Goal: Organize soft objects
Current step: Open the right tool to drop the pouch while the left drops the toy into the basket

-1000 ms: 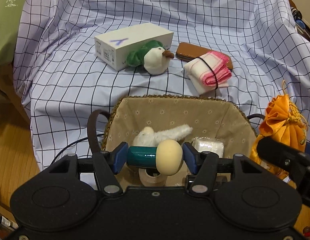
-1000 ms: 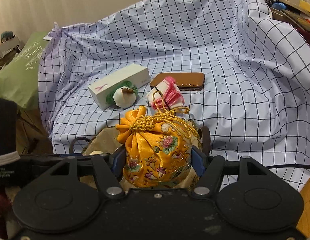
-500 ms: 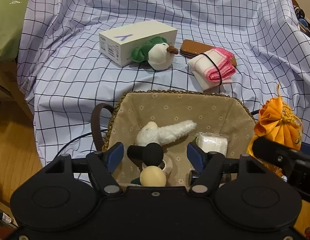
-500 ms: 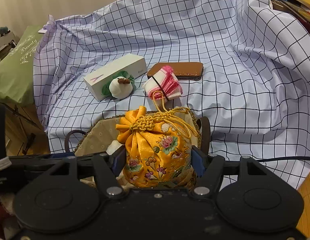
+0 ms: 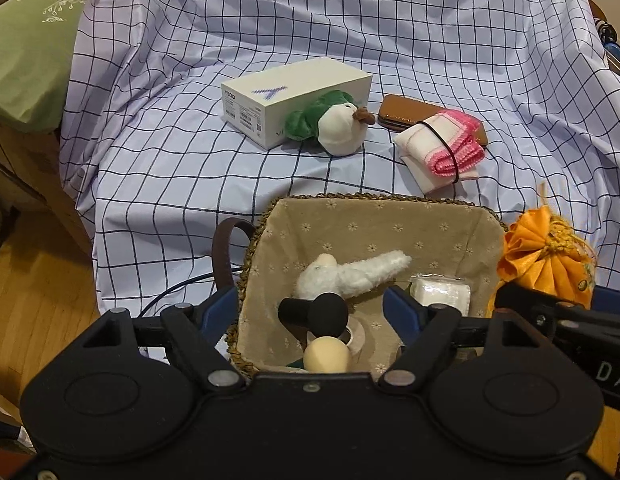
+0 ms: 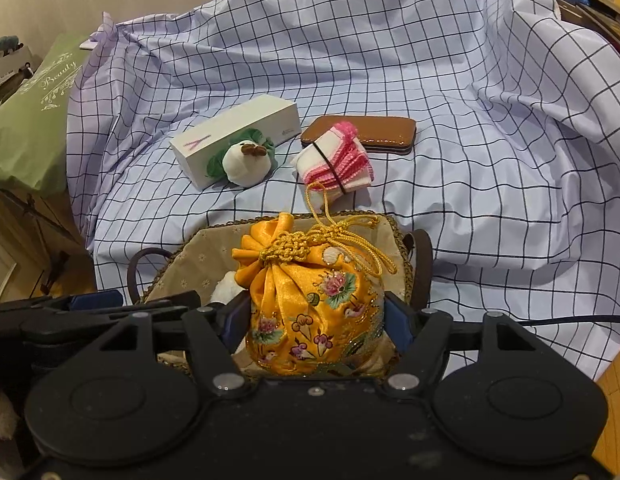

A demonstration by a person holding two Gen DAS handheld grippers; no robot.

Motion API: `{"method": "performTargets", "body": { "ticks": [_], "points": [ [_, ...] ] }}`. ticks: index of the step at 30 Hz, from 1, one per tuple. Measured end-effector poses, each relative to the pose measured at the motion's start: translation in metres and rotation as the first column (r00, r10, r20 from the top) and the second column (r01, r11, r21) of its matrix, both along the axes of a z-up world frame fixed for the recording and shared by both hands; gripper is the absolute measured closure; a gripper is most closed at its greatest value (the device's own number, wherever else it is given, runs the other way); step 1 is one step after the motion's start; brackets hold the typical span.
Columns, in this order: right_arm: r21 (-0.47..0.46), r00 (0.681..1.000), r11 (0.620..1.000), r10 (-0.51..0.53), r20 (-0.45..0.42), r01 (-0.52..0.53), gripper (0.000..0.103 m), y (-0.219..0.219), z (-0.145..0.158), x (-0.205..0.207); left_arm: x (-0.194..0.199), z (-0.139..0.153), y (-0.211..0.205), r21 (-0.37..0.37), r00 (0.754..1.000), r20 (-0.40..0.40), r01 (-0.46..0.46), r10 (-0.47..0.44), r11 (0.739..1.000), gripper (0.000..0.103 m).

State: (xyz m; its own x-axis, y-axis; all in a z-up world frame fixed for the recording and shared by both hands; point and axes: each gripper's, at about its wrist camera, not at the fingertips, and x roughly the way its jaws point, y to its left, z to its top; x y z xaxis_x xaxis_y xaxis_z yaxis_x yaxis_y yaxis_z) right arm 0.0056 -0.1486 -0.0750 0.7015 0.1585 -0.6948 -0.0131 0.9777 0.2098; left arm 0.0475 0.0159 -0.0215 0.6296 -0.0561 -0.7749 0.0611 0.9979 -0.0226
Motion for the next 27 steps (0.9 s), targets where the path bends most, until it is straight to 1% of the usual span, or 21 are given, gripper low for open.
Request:
{"method": "performTargets", "body": {
  "ticks": [2,9,27],
  "points": [
    [0.0,1.0,1.0,0.003,0.0,-0.003,0.031,-0.0003,-0.0004,0.0002,-0.0001,0.0004,0.001,-0.001,1.0,0.001,-0.002,0.002,1.0,0.028],
    [0.003,1.0,1.0,0.005,0.013,-0.006,0.032,-0.0018,0.001,-0.0003,-0.0003,0.0001,0.001,0.001,1.0,-0.003,-0.001,0.001,1.0,0.028],
    [0.005,1.0,1.0,-0.009,0.012,0.009,0.032,-0.0035,0.0005,-0.0001,-0.0013,0.0009,-0.0003,0.004,1.0,-0.003,0.009,-0.009,1.0,0.027]
  ]
}}
